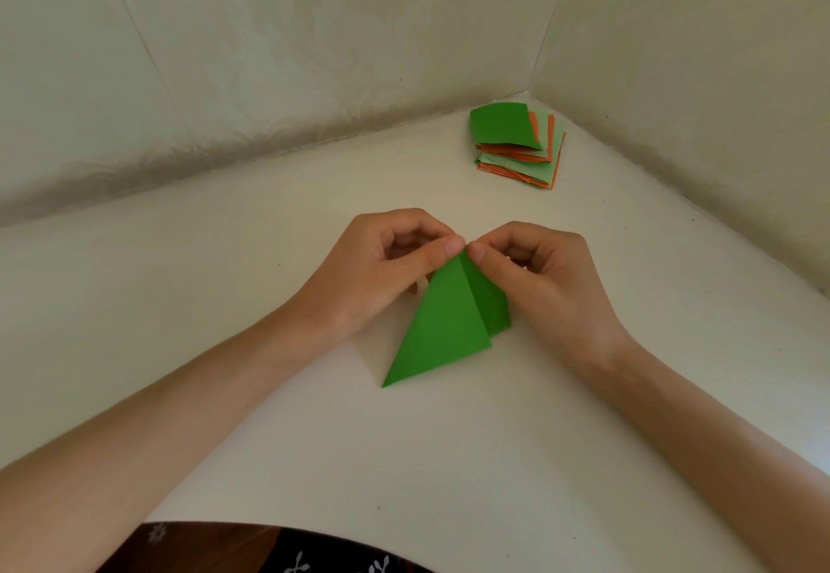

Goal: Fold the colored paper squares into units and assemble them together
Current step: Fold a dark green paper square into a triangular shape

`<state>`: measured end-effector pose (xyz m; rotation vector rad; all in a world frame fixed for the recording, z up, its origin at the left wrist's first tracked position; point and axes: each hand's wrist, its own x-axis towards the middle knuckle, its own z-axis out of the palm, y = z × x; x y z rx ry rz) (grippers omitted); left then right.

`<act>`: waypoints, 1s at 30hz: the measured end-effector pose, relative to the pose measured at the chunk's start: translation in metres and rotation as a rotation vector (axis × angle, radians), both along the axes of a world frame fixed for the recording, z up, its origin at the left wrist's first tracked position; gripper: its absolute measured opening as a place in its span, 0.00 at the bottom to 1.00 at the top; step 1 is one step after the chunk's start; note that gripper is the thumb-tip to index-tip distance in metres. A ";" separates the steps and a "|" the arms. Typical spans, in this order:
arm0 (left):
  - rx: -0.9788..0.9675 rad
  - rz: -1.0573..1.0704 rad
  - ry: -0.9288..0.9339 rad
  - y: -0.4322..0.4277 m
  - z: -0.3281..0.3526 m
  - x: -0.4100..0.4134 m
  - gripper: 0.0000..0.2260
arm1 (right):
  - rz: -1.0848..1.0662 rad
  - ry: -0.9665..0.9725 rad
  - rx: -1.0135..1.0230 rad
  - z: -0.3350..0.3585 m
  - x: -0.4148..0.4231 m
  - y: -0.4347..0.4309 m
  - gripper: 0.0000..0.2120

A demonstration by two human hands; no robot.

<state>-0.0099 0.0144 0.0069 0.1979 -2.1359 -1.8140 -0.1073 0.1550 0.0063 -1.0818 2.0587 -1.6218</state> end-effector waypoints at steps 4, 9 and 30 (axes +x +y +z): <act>-0.068 -0.012 0.000 -0.002 0.000 0.000 0.03 | 0.029 0.031 0.046 -0.001 0.002 0.000 0.07; -0.194 0.019 -0.003 -0.001 -0.004 -0.002 0.04 | 0.084 0.104 0.121 -0.001 -0.001 -0.002 0.07; 0.124 0.315 0.080 0.000 0.003 -0.004 0.03 | 0.026 -0.211 0.028 0.005 -0.007 -0.002 0.15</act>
